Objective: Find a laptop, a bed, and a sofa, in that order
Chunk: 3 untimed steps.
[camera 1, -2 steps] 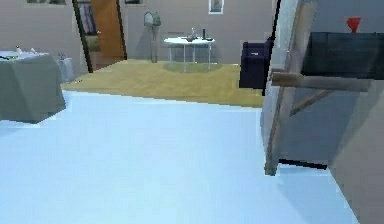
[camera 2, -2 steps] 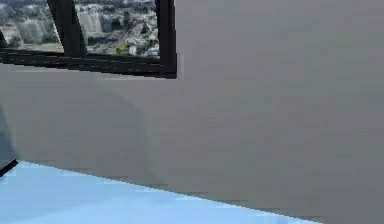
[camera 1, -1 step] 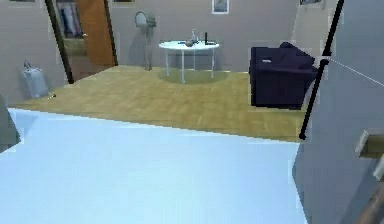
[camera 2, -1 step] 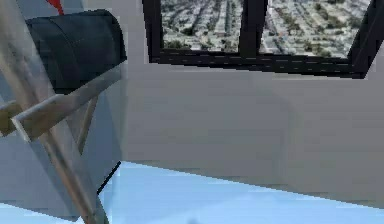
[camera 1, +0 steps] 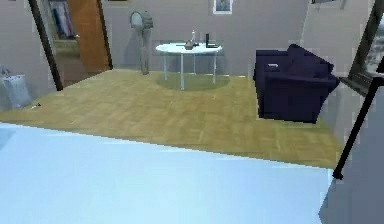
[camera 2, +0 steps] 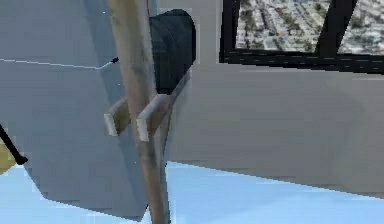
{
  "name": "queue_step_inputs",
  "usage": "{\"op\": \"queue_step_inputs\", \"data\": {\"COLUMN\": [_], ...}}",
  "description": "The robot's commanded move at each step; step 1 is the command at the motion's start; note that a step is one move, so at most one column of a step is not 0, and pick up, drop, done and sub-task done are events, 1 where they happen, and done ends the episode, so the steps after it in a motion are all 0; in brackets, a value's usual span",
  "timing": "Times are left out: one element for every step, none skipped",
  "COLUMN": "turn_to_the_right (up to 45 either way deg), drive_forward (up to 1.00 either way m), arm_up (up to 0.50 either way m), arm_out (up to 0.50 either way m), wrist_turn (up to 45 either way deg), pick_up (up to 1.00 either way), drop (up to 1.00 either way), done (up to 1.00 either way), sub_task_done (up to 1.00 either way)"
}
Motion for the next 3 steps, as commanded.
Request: {"op": "queue_step_inputs", "data": {"turn_to_the_right": [9.0, 0.0, 0.0], "drive_forward": [0.00, 1.00, 1.00], "arm_up": [0.00, 0.00, 0.00], "arm_out": [0.00, 0.00, 0.00], "wrist_turn": [0.0, 0.0, 0.0], "pick_up": [0.00, 0.00, 0.00], "drop": [0.00, 0.00, 0.00], "done": [0.00, 0.00, 0.00], "sub_task_done": [0.00, 0.00, 0.00]}}
